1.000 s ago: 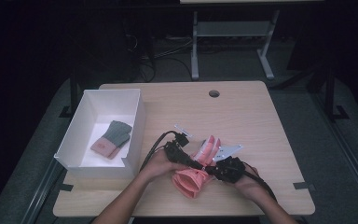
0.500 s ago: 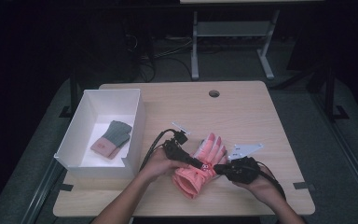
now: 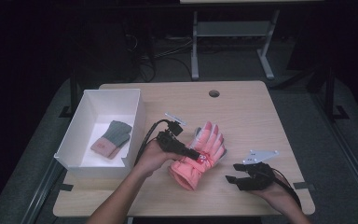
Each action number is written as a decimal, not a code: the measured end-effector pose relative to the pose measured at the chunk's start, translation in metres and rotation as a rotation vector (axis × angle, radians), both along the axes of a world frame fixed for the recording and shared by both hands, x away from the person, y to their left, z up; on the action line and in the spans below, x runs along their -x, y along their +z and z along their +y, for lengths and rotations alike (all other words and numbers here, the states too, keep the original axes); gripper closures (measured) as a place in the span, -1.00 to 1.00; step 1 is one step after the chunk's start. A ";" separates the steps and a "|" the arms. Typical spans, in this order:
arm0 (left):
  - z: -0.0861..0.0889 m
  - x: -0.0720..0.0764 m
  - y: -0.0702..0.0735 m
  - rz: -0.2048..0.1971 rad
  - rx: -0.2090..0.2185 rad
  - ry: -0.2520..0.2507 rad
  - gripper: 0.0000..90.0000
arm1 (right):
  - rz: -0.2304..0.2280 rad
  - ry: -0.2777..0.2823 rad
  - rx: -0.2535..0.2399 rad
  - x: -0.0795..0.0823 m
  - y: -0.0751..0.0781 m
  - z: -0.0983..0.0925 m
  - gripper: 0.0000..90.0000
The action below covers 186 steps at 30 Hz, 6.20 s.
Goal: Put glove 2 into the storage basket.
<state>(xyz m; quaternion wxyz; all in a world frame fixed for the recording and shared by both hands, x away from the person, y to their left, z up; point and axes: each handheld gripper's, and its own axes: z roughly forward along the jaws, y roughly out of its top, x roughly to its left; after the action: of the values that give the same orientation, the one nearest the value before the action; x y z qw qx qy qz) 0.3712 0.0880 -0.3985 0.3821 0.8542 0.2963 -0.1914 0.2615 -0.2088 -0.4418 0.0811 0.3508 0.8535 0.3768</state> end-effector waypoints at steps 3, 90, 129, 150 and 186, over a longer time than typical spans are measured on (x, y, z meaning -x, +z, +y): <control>0.004 0.000 0.013 -0.001 -0.007 0.015 0.40 | 0.002 -0.020 0.021 -0.002 -0.002 0.001 -0.29; 0.237 -0.072 0.000 0.141 -0.178 0.650 0.36 | 0.001 -0.067 0.063 -0.006 -0.014 0.005 -0.95; 0.230 -0.043 0.079 -0.217 -0.181 0.542 -0.62 | 0.000 -0.067 0.065 -0.008 -0.015 0.004 -0.95; 0.131 -0.005 0.107 -0.387 -0.132 0.337 -0.61 | -0.005 -0.061 0.072 -0.009 -0.015 0.004 -0.95; 0.007 0.042 0.028 -0.448 -0.134 0.114 -0.63 | -0.015 -0.056 0.074 -0.009 -0.015 0.002 -0.95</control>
<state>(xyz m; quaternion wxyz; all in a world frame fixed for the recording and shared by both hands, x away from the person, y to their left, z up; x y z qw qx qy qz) 0.3289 0.0945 -0.3706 0.3911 0.8806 0.2638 0.0449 0.2701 -0.2064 -0.4564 0.1110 0.3685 0.8561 0.3449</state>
